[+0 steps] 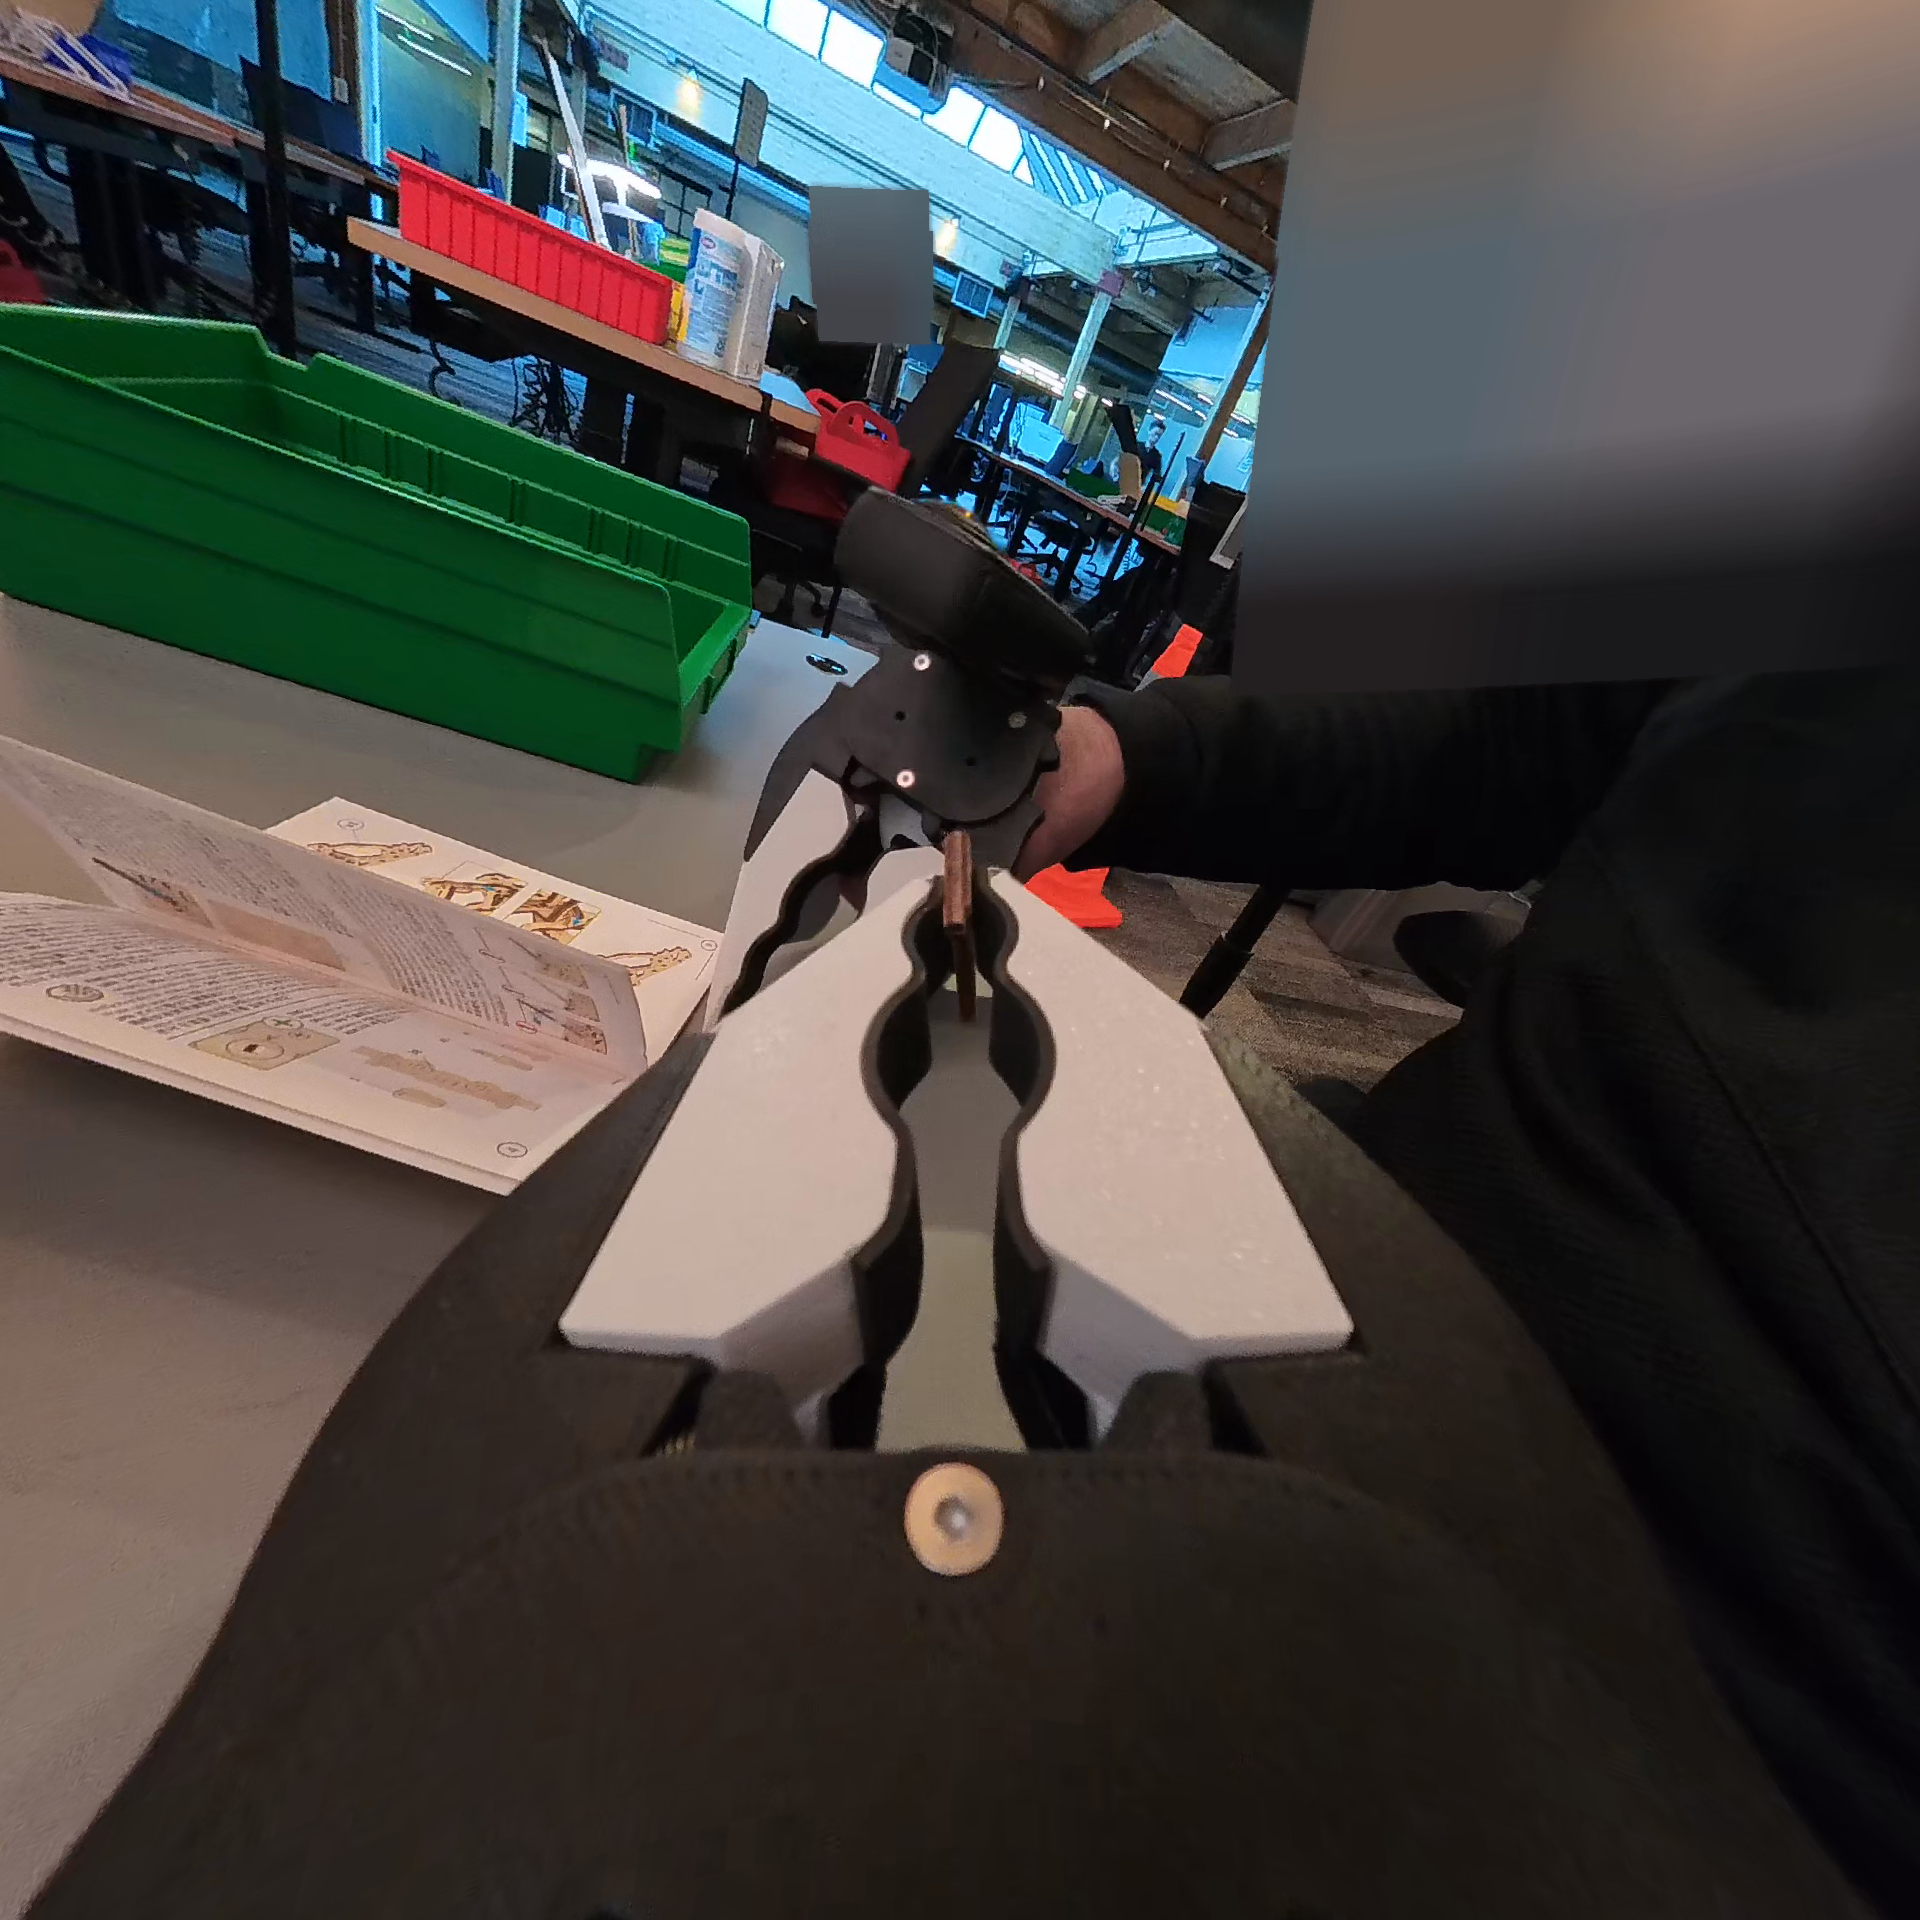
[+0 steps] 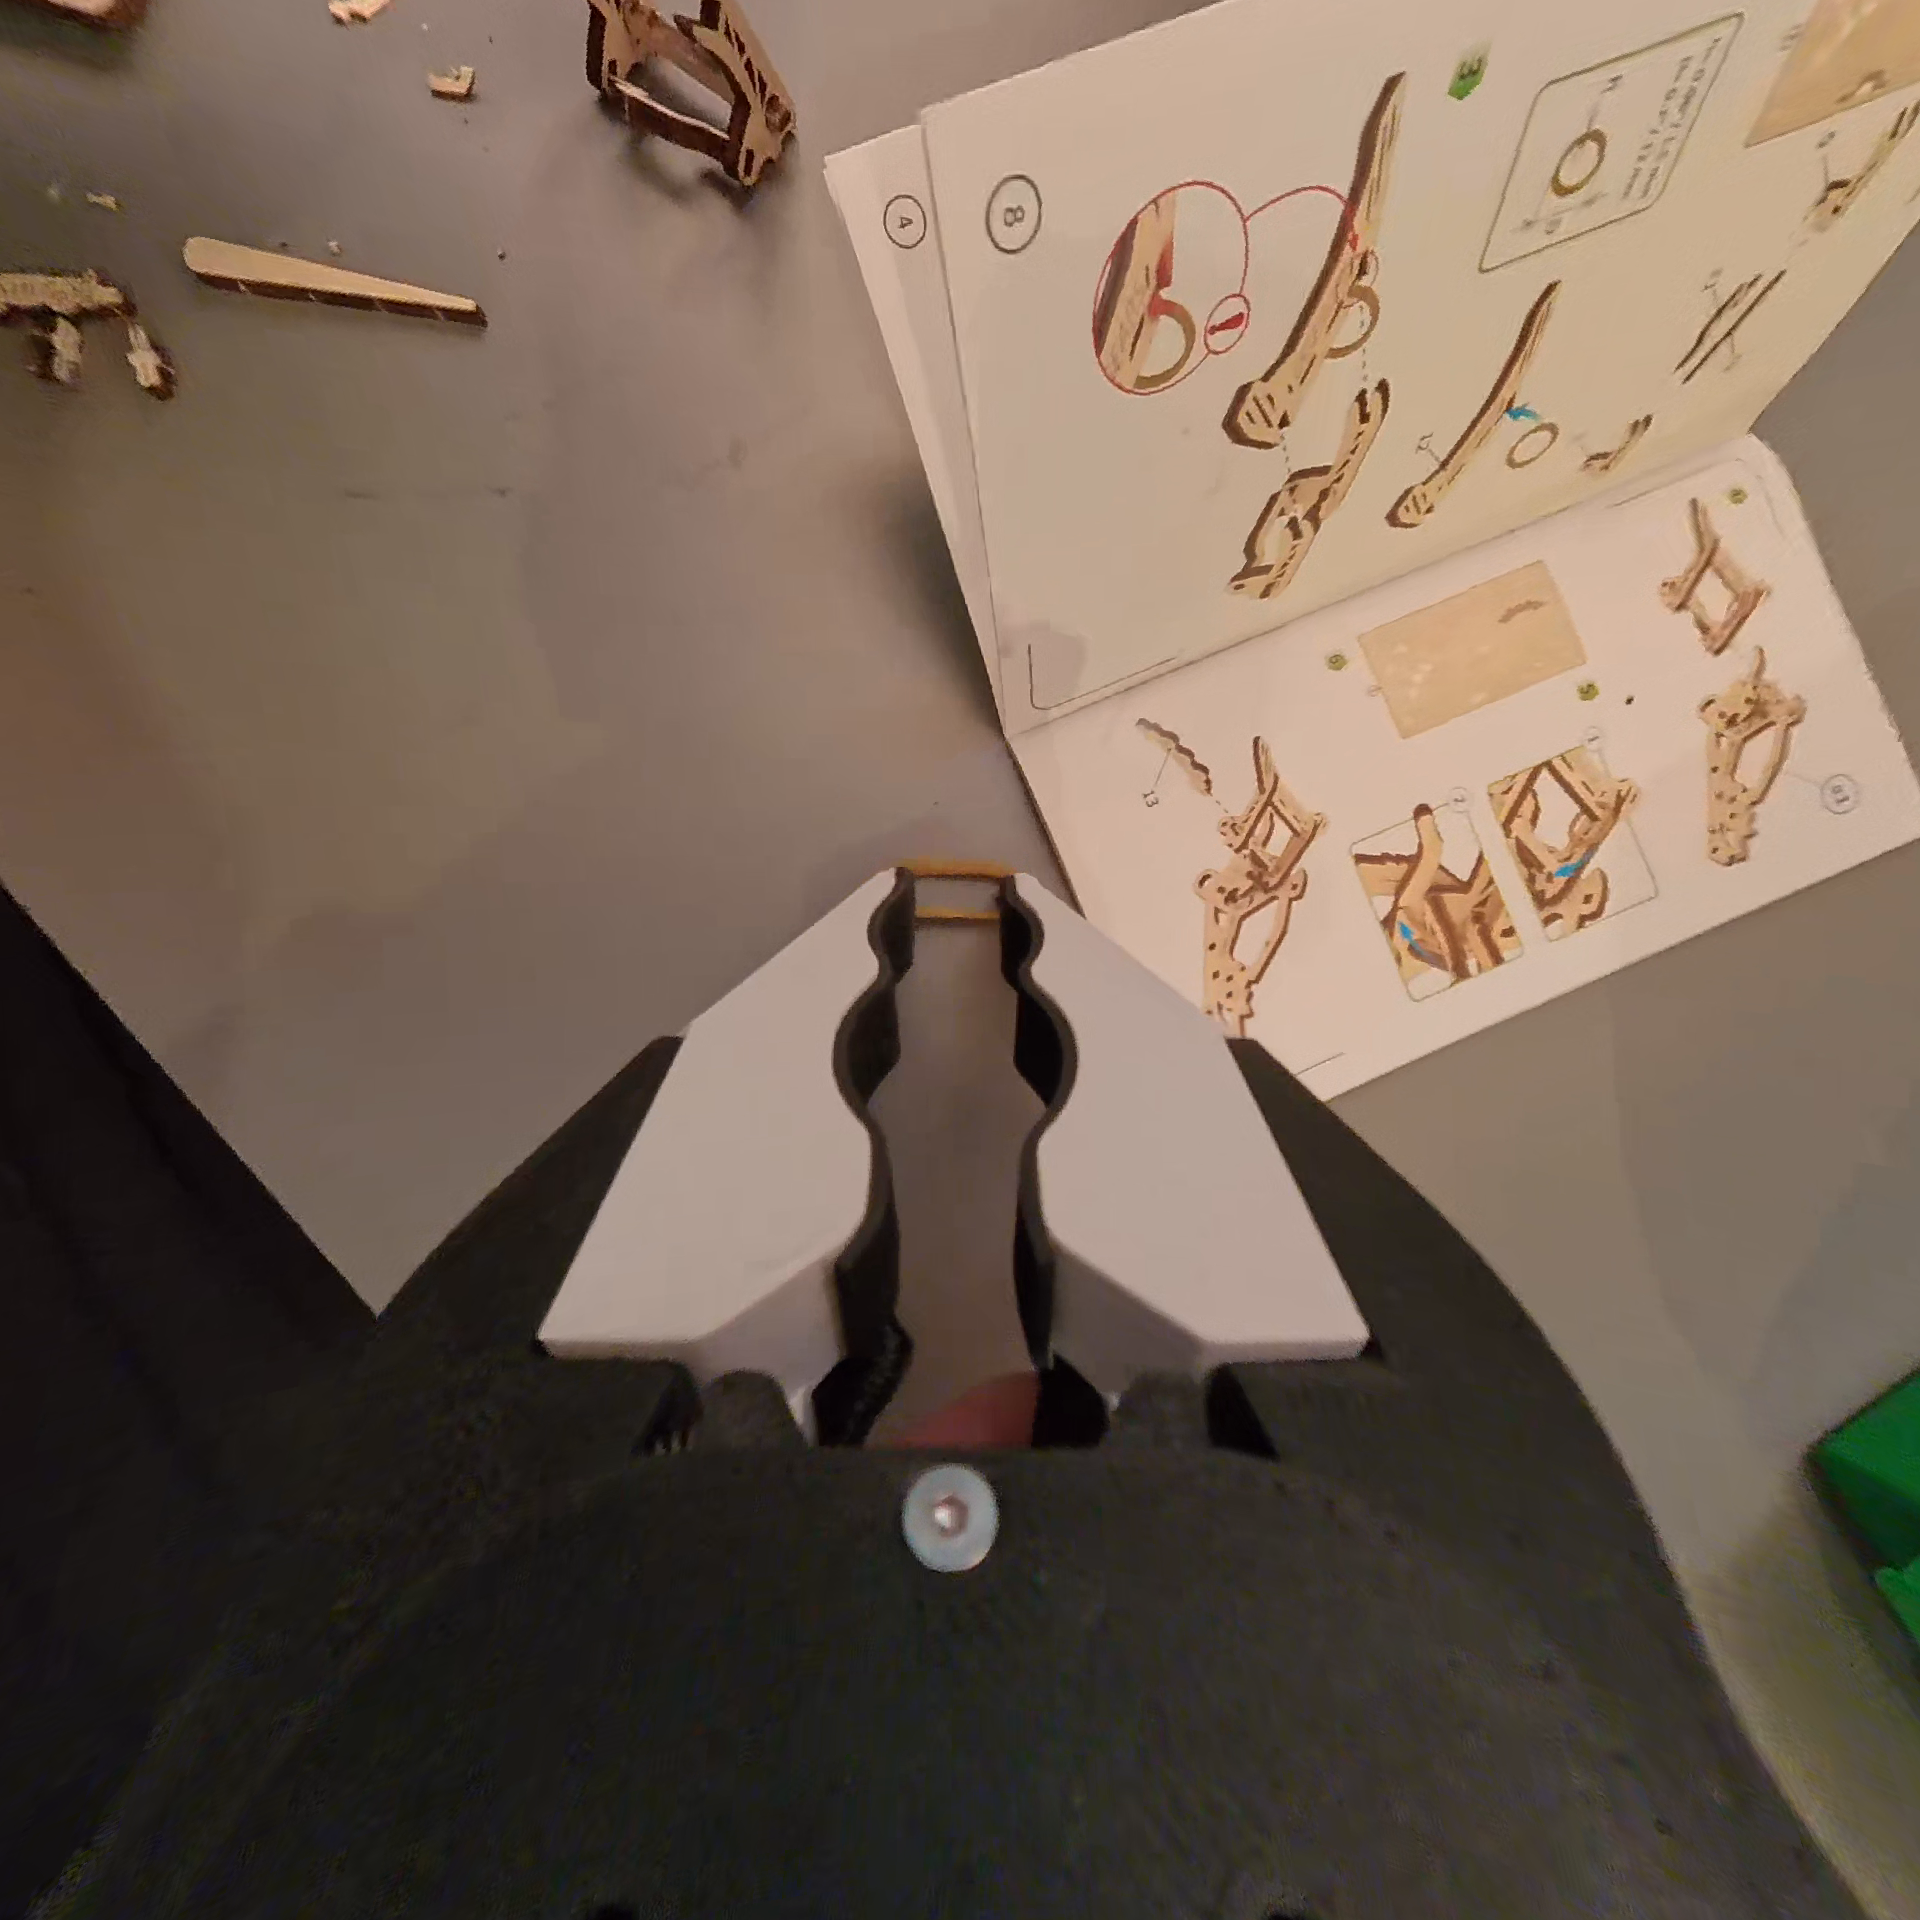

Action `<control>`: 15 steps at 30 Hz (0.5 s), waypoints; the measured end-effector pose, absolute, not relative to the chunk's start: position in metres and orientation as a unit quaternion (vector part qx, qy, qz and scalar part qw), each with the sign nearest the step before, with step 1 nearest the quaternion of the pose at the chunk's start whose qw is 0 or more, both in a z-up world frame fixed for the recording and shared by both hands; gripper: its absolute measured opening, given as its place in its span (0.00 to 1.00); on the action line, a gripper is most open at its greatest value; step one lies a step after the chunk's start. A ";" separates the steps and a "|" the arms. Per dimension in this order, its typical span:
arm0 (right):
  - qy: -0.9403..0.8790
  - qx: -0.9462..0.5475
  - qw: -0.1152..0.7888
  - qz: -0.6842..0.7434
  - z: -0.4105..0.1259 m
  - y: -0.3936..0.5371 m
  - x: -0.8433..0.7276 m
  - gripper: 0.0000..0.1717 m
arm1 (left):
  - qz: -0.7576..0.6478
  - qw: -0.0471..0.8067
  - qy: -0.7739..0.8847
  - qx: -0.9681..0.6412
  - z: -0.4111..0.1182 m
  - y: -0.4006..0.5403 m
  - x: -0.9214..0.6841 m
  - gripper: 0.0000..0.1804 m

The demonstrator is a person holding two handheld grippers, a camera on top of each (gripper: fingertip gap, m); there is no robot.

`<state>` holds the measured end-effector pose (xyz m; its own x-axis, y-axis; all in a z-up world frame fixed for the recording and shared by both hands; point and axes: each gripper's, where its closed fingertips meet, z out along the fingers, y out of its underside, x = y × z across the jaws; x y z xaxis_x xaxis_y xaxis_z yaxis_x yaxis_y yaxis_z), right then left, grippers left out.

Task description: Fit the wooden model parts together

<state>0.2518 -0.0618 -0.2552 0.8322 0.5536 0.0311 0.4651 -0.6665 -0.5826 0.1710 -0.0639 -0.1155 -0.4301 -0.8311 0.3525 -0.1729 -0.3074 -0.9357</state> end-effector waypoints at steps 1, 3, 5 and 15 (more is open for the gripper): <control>-0.274 -0.911 0.298 0.081 -0.255 -0.062 0.252 0.09 | -0.656 0.251 0.533 -0.472 -0.115 -0.064 0.171 0.01; -0.266 -0.911 0.301 0.089 -0.255 -0.062 0.252 0.09 | -0.656 0.250 0.533 -0.472 -0.115 -0.064 0.172 0.01; -0.259 -0.911 0.308 0.092 -0.255 -0.062 0.252 0.10 | -0.656 0.249 0.534 -0.472 -0.116 -0.065 0.172 0.01; -0.247 -0.897 0.349 0.113 -0.253 -0.067 0.241 0.33 | -0.652 0.246 0.534 -0.478 -0.121 -0.064 0.174 0.01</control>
